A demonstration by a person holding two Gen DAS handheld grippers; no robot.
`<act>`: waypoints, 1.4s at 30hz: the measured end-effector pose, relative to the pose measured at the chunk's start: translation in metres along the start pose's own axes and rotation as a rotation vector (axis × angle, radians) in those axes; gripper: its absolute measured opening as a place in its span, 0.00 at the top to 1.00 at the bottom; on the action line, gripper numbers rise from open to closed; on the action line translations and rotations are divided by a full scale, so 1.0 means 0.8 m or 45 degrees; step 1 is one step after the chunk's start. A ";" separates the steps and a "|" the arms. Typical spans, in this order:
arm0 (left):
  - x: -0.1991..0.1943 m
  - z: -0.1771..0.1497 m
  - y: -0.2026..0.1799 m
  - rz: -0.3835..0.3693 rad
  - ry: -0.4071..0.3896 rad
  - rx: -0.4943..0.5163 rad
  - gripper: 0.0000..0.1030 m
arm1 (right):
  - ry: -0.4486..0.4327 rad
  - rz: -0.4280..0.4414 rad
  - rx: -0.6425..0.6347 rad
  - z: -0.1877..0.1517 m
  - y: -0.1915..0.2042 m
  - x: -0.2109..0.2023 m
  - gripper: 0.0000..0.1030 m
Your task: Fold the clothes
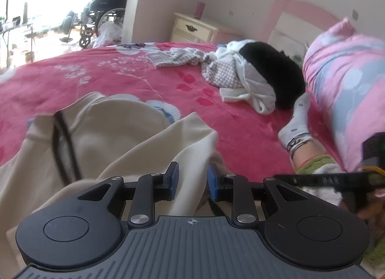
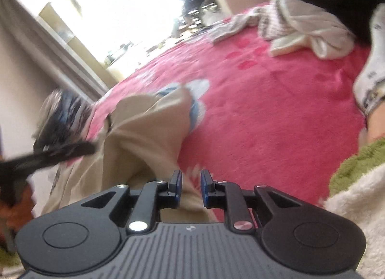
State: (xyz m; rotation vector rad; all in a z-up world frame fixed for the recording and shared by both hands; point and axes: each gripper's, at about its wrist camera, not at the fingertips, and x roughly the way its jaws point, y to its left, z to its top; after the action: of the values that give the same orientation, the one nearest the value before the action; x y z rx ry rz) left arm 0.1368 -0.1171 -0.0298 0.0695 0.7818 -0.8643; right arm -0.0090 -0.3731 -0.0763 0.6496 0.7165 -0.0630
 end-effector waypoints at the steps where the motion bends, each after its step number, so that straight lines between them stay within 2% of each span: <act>1: -0.013 -0.006 0.008 0.011 0.006 -0.016 0.73 | -0.003 0.013 0.048 0.001 -0.007 0.000 0.80; 4: -0.045 -0.027 0.038 0.115 0.034 -0.083 0.69 | -0.003 0.099 0.177 0.003 -0.024 0.001 0.80; 7: -0.075 -0.054 0.082 0.272 0.095 -0.235 0.68 | -0.010 0.193 0.259 0.001 -0.031 0.001 0.80; 9: -0.090 -0.072 0.112 0.359 0.114 -0.379 0.65 | -0.002 0.249 0.302 -0.001 -0.034 0.004 0.80; 11: -0.100 -0.092 0.144 0.401 0.131 -0.551 0.61 | 0.018 0.311 0.346 -0.003 -0.035 0.008 0.80; 14: -0.097 -0.108 0.173 0.404 0.137 -0.690 0.58 | 0.039 0.352 0.389 -0.008 -0.034 0.018 0.80; 17: -0.080 -0.111 0.185 0.411 0.139 -0.732 0.54 | 0.039 0.288 0.368 -0.010 -0.028 0.025 0.80; 20: -0.066 -0.114 0.194 0.475 0.136 -0.755 0.54 | 0.045 0.207 0.313 -0.010 -0.022 0.031 0.80; 24: -0.055 -0.122 0.207 0.495 0.131 -0.847 0.54 | 0.063 0.113 0.121 -0.010 -0.003 0.034 0.79; 26: -0.050 -0.123 0.202 0.518 0.125 -0.811 0.56 | 0.079 0.072 -0.020 -0.013 0.014 0.037 0.75; 27: -0.048 -0.124 0.200 0.529 0.123 -0.794 0.68 | 0.081 0.032 -0.097 -0.015 0.023 0.041 0.71; 28: -0.049 -0.123 0.198 0.548 0.116 -0.784 0.77 | 0.085 -0.015 -0.175 -0.018 0.032 0.045 0.70; 29: -0.049 -0.122 0.197 0.568 0.109 -0.773 0.81 | 0.090 -0.074 -0.258 -0.021 0.041 0.051 0.70; 30: -0.049 -0.121 0.195 0.587 0.102 -0.763 0.93 | 0.093 -0.126 -0.332 -0.025 0.048 0.057 0.70; 32: -0.050 -0.119 0.191 0.626 0.087 -0.742 0.97 | 0.094 -0.194 -0.436 -0.030 0.059 0.070 0.71; 34: -0.068 -0.114 0.187 0.631 0.019 -0.759 0.98 | 0.090 -0.215 -0.490 -0.033 0.065 0.076 0.78; 35: -0.083 -0.110 0.183 0.620 -0.031 -0.771 0.98 | 0.086 -0.229 -0.508 -0.033 0.067 0.076 0.86; 36: -0.099 -0.106 0.180 0.615 -0.084 -0.781 0.98 | 0.080 -0.244 -0.514 -0.034 0.067 0.075 0.90; 38: -0.139 -0.099 0.171 0.624 -0.201 -0.786 0.98 | 0.068 -0.274 -0.520 -0.035 0.067 0.073 0.92; 41: -0.187 -0.103 0.162 0.690 -0.309 -0.793 0.98 | 0.066 -0.335 -0.463 -0.032 0.056 0.065 0.96; 42: -0.196 -0.109 0.162 0.718 -0.311 -0.801 0.98 | 0.067 -0.354 -0.437 -0.030 0.051 0.062 0.96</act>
State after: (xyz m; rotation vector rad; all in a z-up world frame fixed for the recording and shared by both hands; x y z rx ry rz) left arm 0.1148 0.1027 -0.0245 -0.3527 0.7206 -0.0675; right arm 0.0252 -0.3185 -0.0997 0.2214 0.8414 -0.1751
